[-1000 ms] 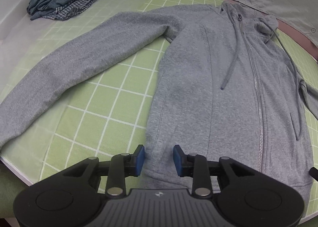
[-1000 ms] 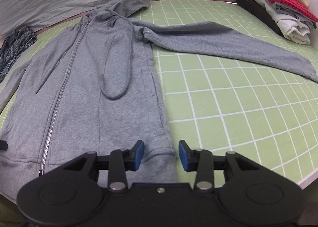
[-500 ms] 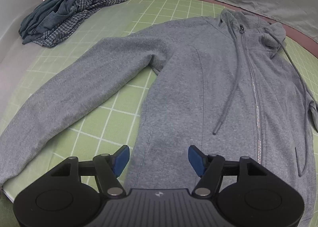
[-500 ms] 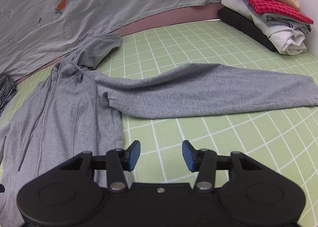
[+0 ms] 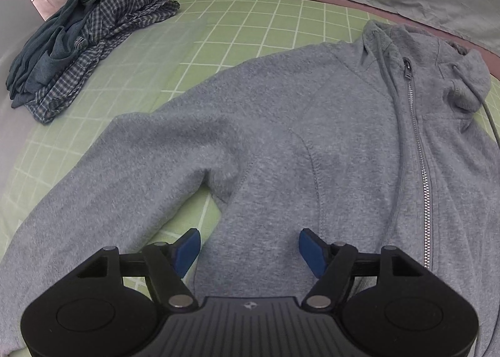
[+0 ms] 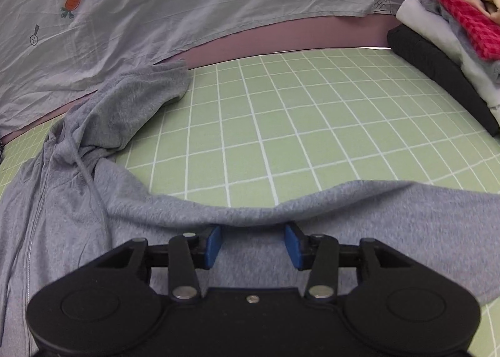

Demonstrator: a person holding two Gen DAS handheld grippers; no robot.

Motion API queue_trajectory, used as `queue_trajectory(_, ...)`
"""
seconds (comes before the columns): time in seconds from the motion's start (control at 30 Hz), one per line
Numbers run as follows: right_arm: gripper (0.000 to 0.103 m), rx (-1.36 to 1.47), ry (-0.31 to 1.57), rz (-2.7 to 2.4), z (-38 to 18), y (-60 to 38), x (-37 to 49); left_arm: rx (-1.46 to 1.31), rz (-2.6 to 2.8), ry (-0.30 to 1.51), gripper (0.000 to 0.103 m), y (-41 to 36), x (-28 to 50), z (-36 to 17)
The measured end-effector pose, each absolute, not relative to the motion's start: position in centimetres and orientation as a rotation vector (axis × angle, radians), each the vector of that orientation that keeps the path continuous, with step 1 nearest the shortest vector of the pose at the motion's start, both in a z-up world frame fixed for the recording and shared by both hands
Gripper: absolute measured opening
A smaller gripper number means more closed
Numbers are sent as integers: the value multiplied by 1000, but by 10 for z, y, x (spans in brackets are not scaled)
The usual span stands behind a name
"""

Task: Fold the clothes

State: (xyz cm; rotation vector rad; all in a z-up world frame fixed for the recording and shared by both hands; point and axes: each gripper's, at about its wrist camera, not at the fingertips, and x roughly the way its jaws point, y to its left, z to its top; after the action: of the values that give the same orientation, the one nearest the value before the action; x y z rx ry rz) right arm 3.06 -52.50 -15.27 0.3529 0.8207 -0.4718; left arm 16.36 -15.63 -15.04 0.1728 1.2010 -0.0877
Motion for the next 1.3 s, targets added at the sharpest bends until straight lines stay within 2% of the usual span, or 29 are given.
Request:
queue_trajectory(0.07,50,357,809,-489,-154,-539,44,170,-82,1200,75,-158,165,-152)
queue_trajectory(0.33,53,375,787,-617,-156,-586,58,159,-7,1203,95,-157,166,-155)
queue_trajectory(0.43,68,378,745,-699,-153,-600,25,167,21,1193,103,-157,165,-157)
queue_trajectory(0.6,81,372,736,-832,-154,-631,-44,180,29,1180,103,-159,165,-157)
queue_trajectory(0.8,82,401,756,-1025,-168,-683,-119,180,35,1185,103,-160,165,-156)
queue_trajectory(1.0,82,419,728,-1112,-170,-716,-157,140,65,1192,103,-157,163,-157)
queue_trajectory(1.13,88,427,725,-1105,-173,-727,-165,143,77,1195,103,-160,163,-157)
queue_trajectory(1.2,84,443,714,-1088,-173,-728,-169,151,83,1194,103,-161,163,-156)
queue_trajectory(1.23,73,438,713,-1078,-172,-728,-169,155,86,1192,103,-162,162,-156)
queue_trajectory(1.27,51,423,718,-1069,-170,-727,-170,157,89,1190,103,-162,161,-156)
queue_trajectory(1.3,38,414,732,-1057,-167,-727,-169,159,92,1187,103,-162,161,-156)
